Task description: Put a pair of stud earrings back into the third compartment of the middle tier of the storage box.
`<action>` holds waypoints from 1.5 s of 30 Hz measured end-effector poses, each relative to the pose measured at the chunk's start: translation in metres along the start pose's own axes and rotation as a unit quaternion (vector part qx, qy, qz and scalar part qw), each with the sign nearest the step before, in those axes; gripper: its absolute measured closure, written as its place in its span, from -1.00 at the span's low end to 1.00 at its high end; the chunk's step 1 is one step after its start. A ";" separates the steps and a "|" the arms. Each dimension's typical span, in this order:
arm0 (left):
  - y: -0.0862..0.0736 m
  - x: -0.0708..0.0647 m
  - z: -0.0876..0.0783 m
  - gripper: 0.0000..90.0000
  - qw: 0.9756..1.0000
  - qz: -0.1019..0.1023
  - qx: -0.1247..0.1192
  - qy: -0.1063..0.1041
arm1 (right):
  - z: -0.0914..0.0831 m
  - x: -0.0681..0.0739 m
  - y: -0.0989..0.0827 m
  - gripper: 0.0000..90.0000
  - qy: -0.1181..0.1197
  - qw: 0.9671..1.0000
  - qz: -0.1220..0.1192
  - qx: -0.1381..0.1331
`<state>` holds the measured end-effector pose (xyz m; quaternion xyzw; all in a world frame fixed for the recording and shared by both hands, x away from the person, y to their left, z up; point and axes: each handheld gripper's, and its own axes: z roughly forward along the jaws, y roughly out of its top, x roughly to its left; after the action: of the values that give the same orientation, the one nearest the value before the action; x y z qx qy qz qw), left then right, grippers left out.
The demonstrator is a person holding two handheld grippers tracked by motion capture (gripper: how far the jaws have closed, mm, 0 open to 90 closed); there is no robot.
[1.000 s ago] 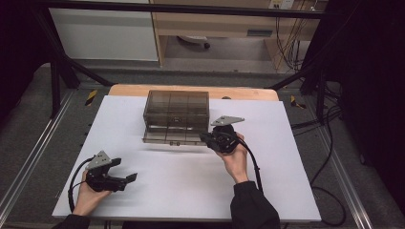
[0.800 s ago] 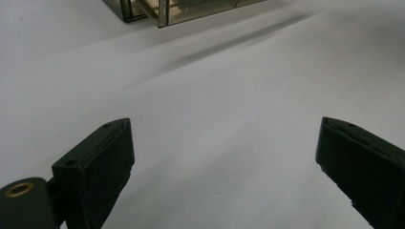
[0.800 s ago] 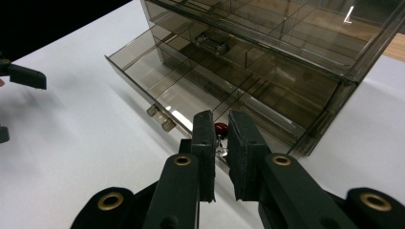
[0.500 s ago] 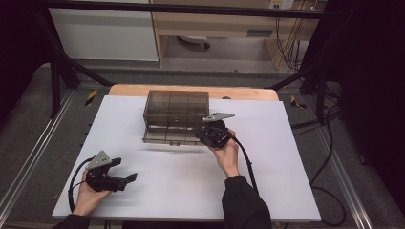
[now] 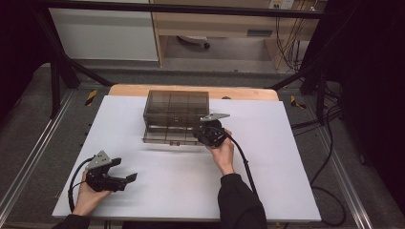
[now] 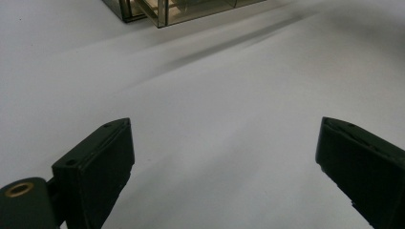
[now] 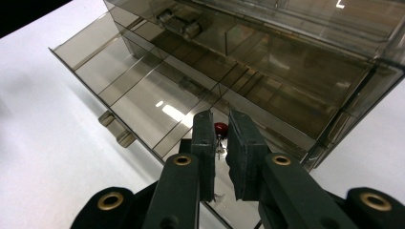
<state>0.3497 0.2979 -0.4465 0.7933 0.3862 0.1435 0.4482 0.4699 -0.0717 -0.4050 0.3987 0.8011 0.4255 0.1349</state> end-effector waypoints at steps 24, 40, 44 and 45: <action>0.000 -0.001 0.000 -0.88 1.000 0.002 0.002 0.000 | -0.011 0.003 0.001 0.24 -0.011 1.000 -0.011 -0.016; 0.000 -0.001 0.000 -0.88 1.000 0.001 0.003 0.000 | -0.060 0.002 -0.002 -0.77 -0.009 0.999 0.006 -0.050; 0.000 -0.001 0.000 -0.88 1.000 0.001 0.002 -0.001 | -0.073 -0.003 -0.009 -0.87 -0.016 0.999 0.006 -0.047; 0.000 -0.001 0.000 -0.88 1.000 0.000 0.001 -0.001 | -0.076 -0.004 -0.011 -0.87 -0.015 0.999 0.007 -0.047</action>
<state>0.3493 0.2973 -0.4469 0.7942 0.3858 0.1423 0.4474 0.4242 -0.1218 -0.3686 0.4039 0.7753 0.4575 0.1625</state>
